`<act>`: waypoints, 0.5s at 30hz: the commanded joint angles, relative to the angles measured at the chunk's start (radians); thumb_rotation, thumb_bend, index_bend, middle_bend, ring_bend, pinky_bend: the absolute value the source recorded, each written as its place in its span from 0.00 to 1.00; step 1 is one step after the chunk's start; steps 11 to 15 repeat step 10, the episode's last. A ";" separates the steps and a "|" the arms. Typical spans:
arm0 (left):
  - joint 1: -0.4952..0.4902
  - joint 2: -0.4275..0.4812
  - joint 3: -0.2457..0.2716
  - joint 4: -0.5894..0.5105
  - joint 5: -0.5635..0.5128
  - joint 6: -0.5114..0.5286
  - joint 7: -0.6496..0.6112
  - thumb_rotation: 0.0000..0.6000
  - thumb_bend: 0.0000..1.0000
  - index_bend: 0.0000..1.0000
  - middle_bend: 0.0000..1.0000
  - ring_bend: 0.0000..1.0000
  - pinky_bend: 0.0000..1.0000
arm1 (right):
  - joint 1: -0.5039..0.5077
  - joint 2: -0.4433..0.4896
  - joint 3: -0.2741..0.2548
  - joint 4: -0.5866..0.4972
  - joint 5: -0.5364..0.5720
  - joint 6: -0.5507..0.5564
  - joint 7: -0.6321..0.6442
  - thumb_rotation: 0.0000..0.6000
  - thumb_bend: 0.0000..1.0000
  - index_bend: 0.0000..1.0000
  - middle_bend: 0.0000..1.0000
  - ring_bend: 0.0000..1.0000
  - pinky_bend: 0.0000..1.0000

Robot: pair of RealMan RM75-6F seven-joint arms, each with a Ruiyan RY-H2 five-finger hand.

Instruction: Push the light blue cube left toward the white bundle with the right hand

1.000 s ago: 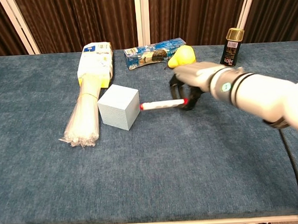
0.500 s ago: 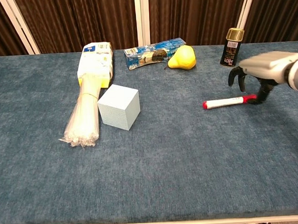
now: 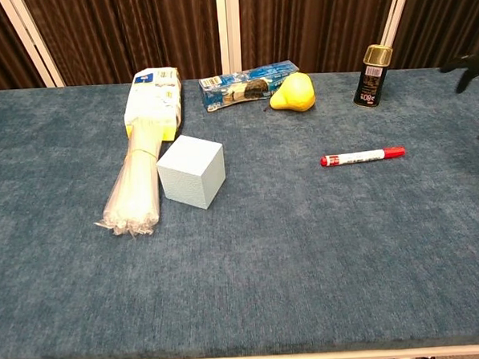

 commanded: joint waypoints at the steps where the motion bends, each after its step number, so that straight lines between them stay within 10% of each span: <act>1: -0.001 -0.002 -0.001 0.002 -0.003 -0.002 -0.001 1.00 0.05 0.17 0.14 0.07 0.13 | -0.147 0.094 -0.055 -0.038 -0.180 0.163 0.193 1.00 0.18 0.10 0.21 0.00 0.05; 15: -0.002 -0.007 -0.003 0.000 -0.013 -0.008 0.003 1.00 0.05 0.17 0.14 0.07 0.13 | -0.353 0.145 -0.113 -0.091 -0.372 0.435 0.280 1.00 0.18 0.10 0.21 0.00 0.05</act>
